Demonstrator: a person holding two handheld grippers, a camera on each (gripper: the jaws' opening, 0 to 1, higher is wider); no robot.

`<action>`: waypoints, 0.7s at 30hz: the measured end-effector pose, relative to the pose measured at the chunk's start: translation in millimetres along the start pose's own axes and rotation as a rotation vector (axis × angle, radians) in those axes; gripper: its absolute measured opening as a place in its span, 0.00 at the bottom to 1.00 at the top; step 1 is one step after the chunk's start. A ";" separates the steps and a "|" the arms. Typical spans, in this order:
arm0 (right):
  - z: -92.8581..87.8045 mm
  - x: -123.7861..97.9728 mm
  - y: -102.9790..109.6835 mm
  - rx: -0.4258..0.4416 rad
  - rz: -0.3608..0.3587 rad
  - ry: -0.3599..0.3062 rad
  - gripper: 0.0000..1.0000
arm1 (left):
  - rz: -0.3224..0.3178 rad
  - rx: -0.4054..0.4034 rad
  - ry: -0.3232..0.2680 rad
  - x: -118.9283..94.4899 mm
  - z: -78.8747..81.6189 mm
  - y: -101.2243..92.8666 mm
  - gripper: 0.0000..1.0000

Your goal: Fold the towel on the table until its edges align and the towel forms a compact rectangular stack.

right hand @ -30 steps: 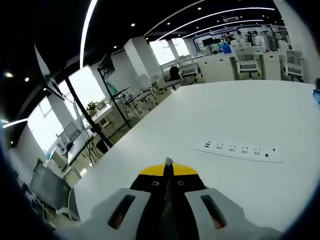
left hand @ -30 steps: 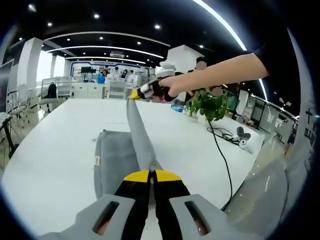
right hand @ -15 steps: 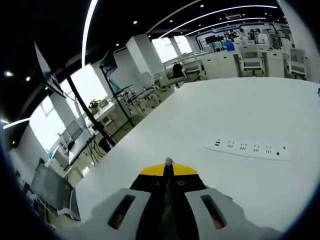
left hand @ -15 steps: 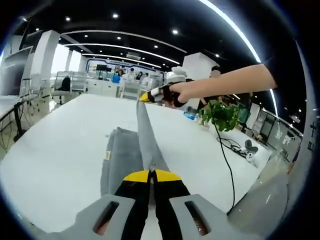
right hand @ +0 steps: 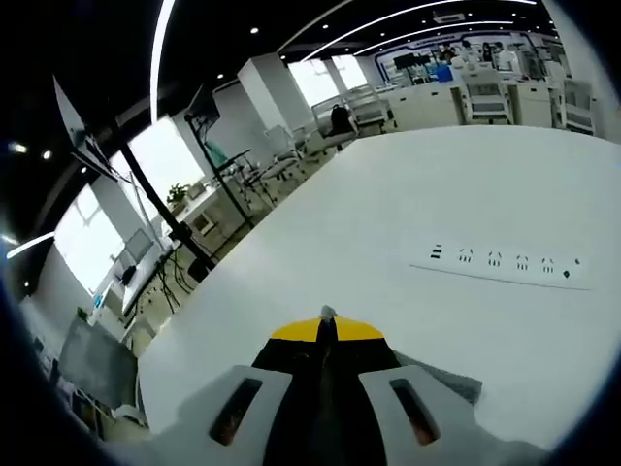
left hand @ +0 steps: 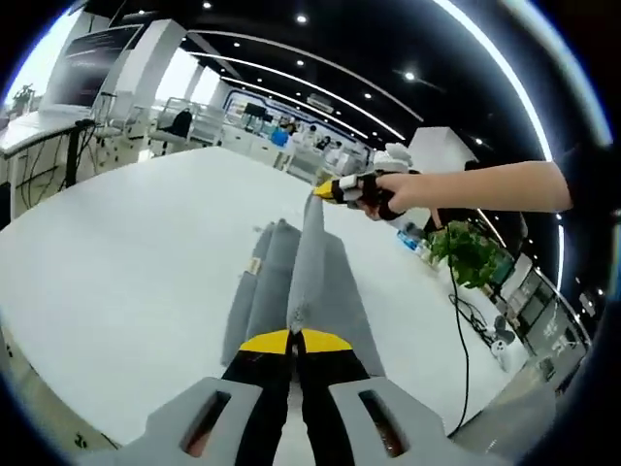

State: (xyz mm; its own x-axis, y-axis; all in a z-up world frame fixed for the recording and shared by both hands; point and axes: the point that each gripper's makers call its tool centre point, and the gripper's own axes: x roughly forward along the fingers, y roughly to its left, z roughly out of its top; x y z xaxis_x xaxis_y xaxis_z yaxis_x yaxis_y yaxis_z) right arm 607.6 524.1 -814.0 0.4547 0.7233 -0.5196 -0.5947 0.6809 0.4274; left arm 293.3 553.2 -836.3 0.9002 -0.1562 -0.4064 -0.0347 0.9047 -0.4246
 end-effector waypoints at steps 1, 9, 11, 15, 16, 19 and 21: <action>-2.0 5.0 1.2 0.010 0.003 0.002 0.00 | 0.004 -0.015 0.000 0.7 -1.3 1.9 0.02; -12.5 31.4 0.9 0.037 0.001 0.023 0.00 | 0.023 -0.175 -0.026 7.5 -13.2 21.2 0.02; -15.9 37.1 -1.0 0.044 -0.003 0.028 0.00 | 0.036 -0.199 -0.029 9.2 -15.7 26.1 0.02; -26.3 50.2 -6.9 0.050 -0.016 0.041 0.01 | 0.057 -0.205 -0.017 12.7 -22.7 37.9 0.02; -29.5 54.4 -8.4 0.049 -0.017 0.045 0.01 | 0.063 -0.209 -0.013 13.2 -24.2 40.0 0.02; -35.2 65.4 -12.7 0.019 -0.019 0.060 0.01 | 0.090 -0.222 0.012 14.3 -31.7 42.5 0.02; -37.9 74.3 -16.6 0.005 -0.020 0.067 0.01 | 0.109 -0.230 0.026 16.1 -35.7 45.6 0.02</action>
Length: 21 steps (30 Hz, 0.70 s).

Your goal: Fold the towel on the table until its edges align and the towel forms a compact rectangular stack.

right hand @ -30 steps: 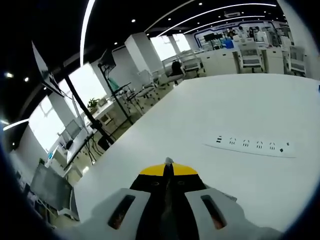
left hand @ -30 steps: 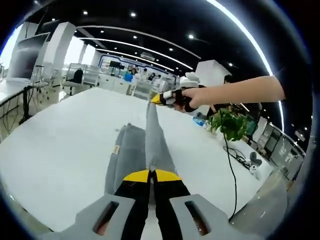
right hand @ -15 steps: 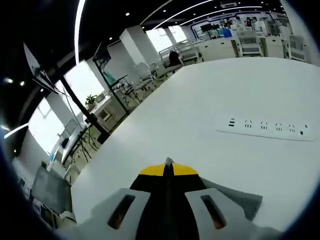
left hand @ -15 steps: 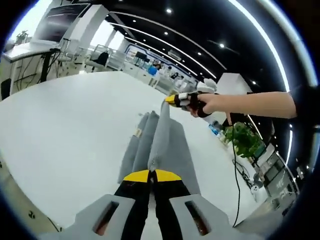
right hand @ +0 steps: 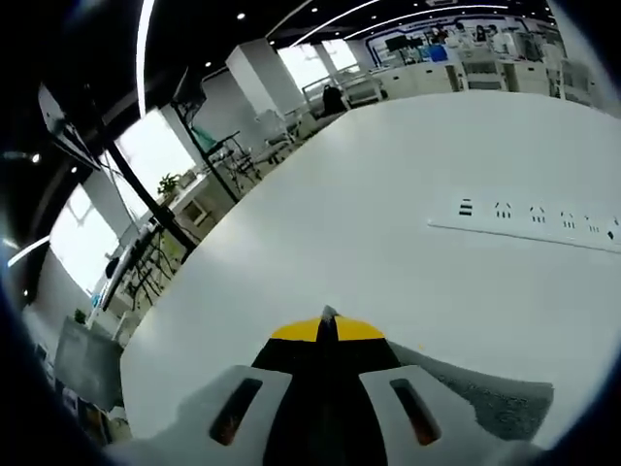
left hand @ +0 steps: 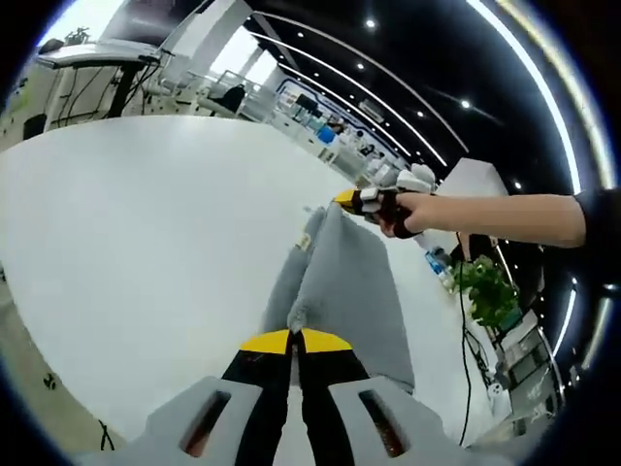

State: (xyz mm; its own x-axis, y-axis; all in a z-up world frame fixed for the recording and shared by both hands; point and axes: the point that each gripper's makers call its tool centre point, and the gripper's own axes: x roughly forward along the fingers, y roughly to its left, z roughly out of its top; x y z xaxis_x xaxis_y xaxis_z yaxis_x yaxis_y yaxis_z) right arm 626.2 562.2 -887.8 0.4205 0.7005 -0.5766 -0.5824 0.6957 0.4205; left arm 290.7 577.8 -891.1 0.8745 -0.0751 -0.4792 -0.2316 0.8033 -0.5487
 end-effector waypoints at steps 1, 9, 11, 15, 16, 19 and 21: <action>-0.4 3.5 -1.7 0.000 0.000 -0.001 0.01 | 0.002 -0.007 0.001 1.8 -0.7 0.8 0.02; -0.6 23.4 -11.0 0.016 0.000 -0.036 0.01 | 0.039 -0.040 0.007 7.0 -3.4 10.7 0.02; 1.3 26.9 -11.1 -0.012 -0.002 -0.048 0.01 | 0.046 -0.041 0.012 8.2 -3.8 12.9 0.02; 0.8 27.6 -9.0 -0.069 -0.011 -0.075 0.01 | 0.071 -0.077 0.025 12.3 -8.5 20.5 0.02; 1.1 27.9 -9.0 -0.082 -0.013 -0.079 0.01 | 0.079 -0.065 0.030 13.1 -9.4 21.5 0.02; 0.7 27.8 -8.4 -0.179 -0.020 -0.068 0.01 | 0.108 0.083 0.069 13.7 -9.0 20.9 0.02; 0.1 28.3 -6.8 -0.280 -0.043 -0.041 0.01 | 0.127 0.122 0.079 14.8 -9.1 19.9 0.02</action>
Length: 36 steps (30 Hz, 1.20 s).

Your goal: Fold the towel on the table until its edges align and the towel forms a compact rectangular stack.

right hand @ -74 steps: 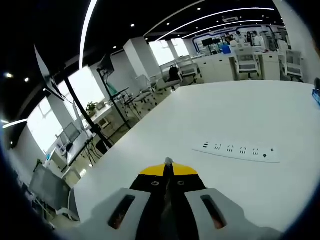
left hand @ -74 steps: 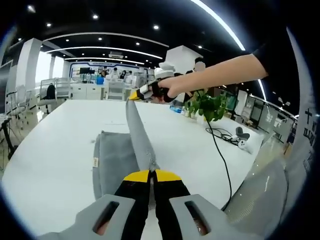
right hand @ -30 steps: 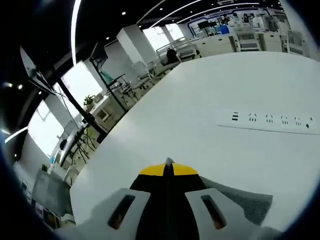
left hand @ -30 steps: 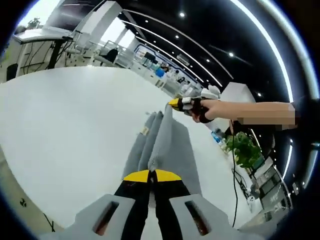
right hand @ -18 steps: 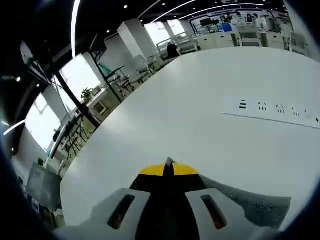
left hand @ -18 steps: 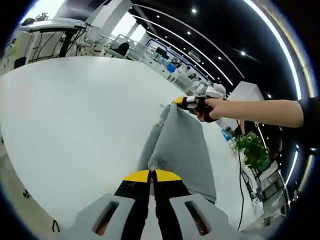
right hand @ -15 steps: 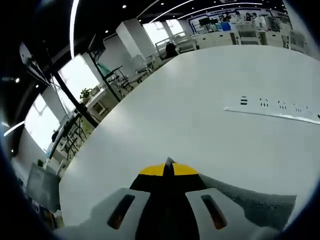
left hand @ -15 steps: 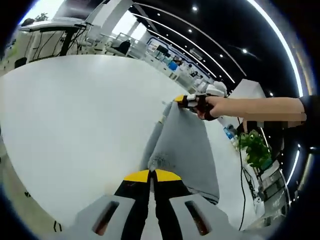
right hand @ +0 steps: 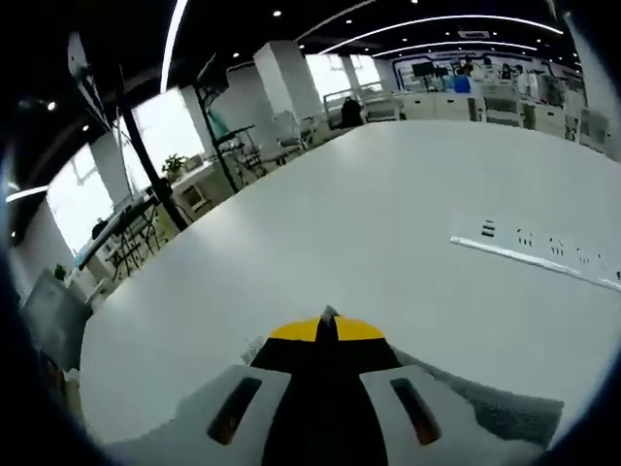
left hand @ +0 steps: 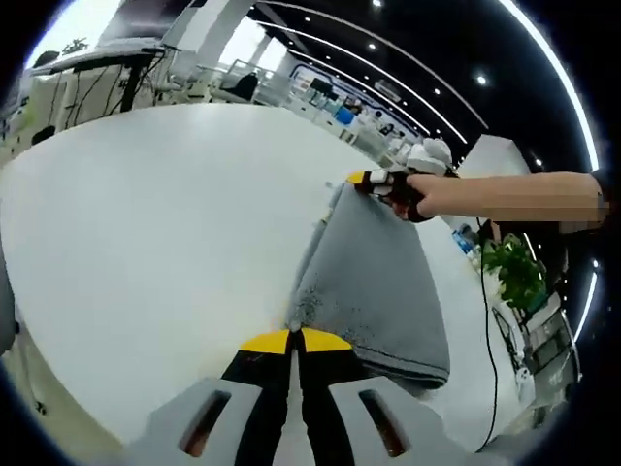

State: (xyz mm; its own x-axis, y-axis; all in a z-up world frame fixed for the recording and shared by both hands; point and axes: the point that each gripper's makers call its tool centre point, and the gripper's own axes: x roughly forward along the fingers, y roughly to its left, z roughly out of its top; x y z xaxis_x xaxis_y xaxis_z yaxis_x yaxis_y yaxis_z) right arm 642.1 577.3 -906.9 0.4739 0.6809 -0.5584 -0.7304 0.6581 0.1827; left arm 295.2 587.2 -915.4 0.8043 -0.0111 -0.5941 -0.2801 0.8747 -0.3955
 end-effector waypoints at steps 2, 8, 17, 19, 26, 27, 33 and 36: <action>-0.3 0.1 1.9 -0.039 -0.010 0.020 0.02 | 0.009 0.000 0.000 0.4 0.3 -2.4 0.02; 6.2 -1.8 5.9 -0.096 0.004 0.003 0.19 | 0.012 0.112 0.025 -2.6 1.6 1.4 0.11; 2.6 -36.0 8.3 -0.057 0.024 -0.032 0.27 | 0.007 0.214 0.007 -5.2 18.3 -2.6 0.20; 0.4 -42.6 7.2 -0.061 0.023 -0.033 0.28 | -0.009 0.205 0.003 -1.4 21.3 -5.7 0.22; -12.0 -73.4 -11.8 -0.007 -0.005 -0.029 0.28 | -0.025 0.234 -0.018 14.8 41.4 -10.9 0.25; -15.5 -77.9 -16.7 0.008 -0.009 -0.027 0.29 | -0.025 0.232 -0.021 17.6 44.3 -10.4 0.25; -31.7 -94.6 -41.0 0.047 -0.035 -0.004 0.29 | -0.038 0.276 -0.045 36.4 71.4 -12.7 0.26; -34.0 -101.8 -46.8 0.053 -0.044 -0.003 0.29 | -0.053 0.295 -0.046 46.8 80.4 -14.3 0.27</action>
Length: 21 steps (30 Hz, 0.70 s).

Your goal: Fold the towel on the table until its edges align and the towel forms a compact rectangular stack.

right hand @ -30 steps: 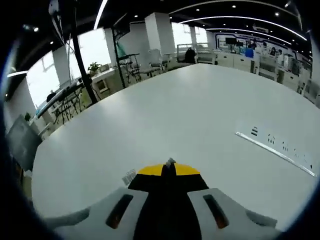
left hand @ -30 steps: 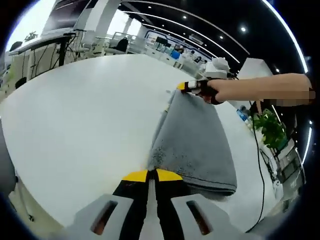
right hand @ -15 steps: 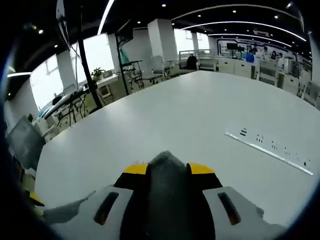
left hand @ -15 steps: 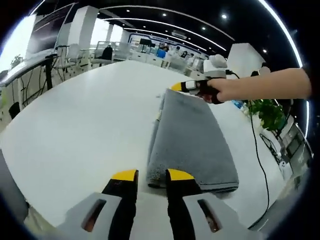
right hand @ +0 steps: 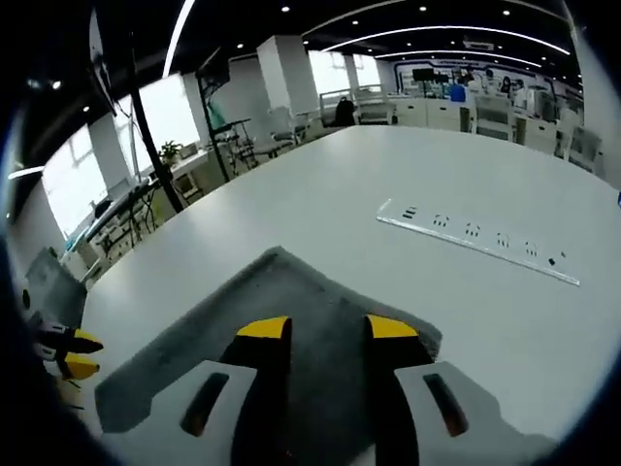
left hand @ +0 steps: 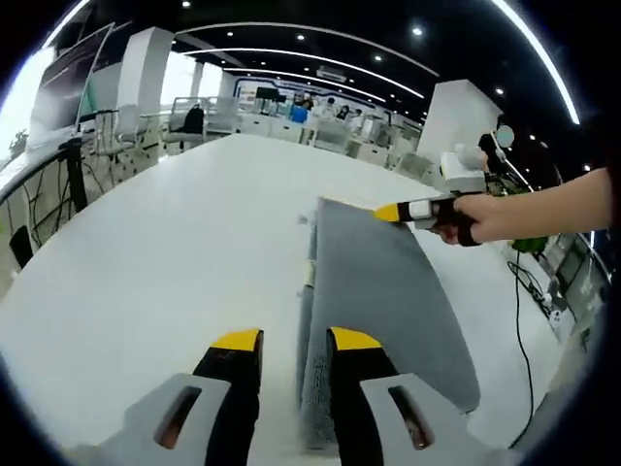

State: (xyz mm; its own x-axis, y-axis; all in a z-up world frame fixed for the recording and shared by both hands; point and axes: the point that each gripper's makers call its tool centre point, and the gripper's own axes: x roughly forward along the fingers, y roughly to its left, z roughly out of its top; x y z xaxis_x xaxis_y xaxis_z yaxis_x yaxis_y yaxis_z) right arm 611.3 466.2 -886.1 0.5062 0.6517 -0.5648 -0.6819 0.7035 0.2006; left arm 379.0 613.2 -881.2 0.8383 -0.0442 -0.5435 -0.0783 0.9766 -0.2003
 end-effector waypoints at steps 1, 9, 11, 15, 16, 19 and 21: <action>0.0 -2.1 -1.7 0.004 -0.002 -0.002 0.29 | -0.006 0.007 0.001 2.3 2.2 -2.7 0.27; -8.8 -18.4 -8.4 0.026 -0.018 0.007 0.36 | -0.091 0.087 0.020 32.2 18.5 -8.6 0.28; -13.3 -23.6 -8.4 0.037 -0.019 0.011 0.37 | -0.101 0.091 0.025 39.0 22.0 -9.3 0.29; -24.9 -33.6 -7.5 0.038 -0.020 0.022 0.38 | -0.120 0.117 0.036 48.1 28.2 -9.4 0.29; -29.8 -37.5 -7.8 0.042 -0.024 0.031 0.38 | -0.121 0.121 0.036 49.9 29.8 -9.2 0.28; -39.5 -44.3 -11.8 0.083 -0.031 0.047 0.38 | -0.111 0.137 0.033 57.9 34.5 -4.7 0.26; -45.2 -49.6 -12.1 0.093 -0.033 0.045 0.38 | -0.115 0.133 0.033 62.2 35.7 -5.2 0.26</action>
State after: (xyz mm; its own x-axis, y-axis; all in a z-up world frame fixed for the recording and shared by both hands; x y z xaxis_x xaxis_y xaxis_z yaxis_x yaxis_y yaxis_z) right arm 570.6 412.6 -896.7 0.5018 0.6156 -0.6076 -0.6119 0.7492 0.2536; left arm 450.8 612.9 -884.9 0.8193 -0.1621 -0.5500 0.0911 0.9838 -0.1543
